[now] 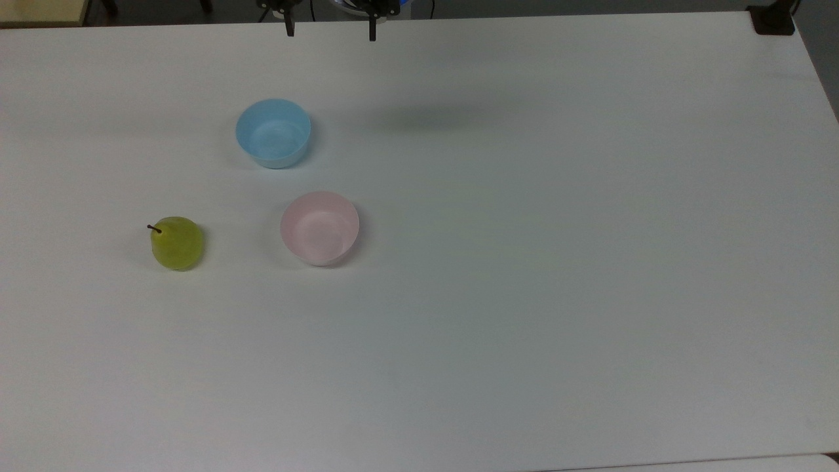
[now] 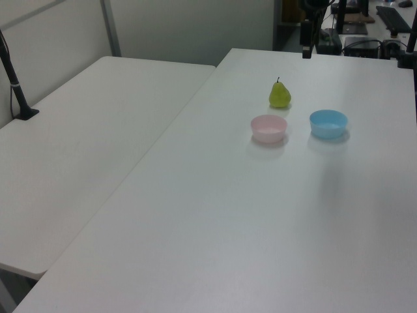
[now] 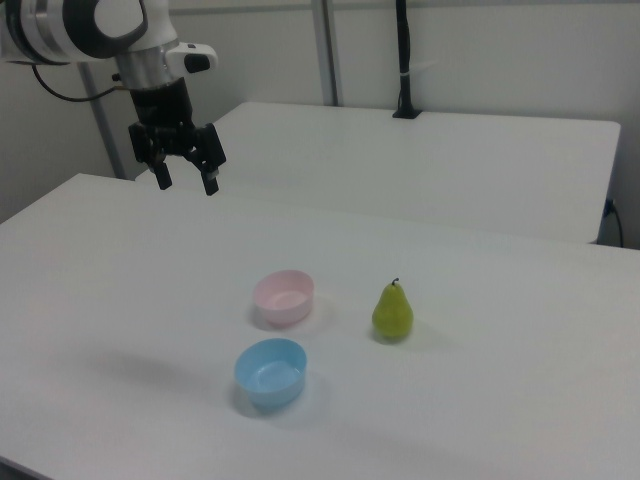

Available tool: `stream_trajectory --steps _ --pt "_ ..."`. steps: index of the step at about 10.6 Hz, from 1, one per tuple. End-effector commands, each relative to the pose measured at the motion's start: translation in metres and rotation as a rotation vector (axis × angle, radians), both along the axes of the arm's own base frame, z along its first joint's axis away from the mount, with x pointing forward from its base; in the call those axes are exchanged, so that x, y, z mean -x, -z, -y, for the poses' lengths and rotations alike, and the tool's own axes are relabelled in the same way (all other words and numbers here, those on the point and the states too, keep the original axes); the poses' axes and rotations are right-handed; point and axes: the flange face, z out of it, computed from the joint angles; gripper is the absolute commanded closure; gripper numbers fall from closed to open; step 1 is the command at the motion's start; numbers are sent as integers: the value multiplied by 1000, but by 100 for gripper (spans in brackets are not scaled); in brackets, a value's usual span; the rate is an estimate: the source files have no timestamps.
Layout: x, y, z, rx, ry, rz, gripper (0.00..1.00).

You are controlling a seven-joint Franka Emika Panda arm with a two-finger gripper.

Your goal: Place the pear in the bowl

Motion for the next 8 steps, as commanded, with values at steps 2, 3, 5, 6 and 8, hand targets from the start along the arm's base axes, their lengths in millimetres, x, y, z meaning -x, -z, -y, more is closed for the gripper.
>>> stream_trajectory --steps 2,3,5,6,8 --pt "6 -2 1 16 9 0 0" --pt "6 -1 1 16 9 -1 0" --pt "3 0 2 17 5 0 0" --pt "2 1 6 16 8 0 0" --pt "-3 1 24 15 -10 24 0"
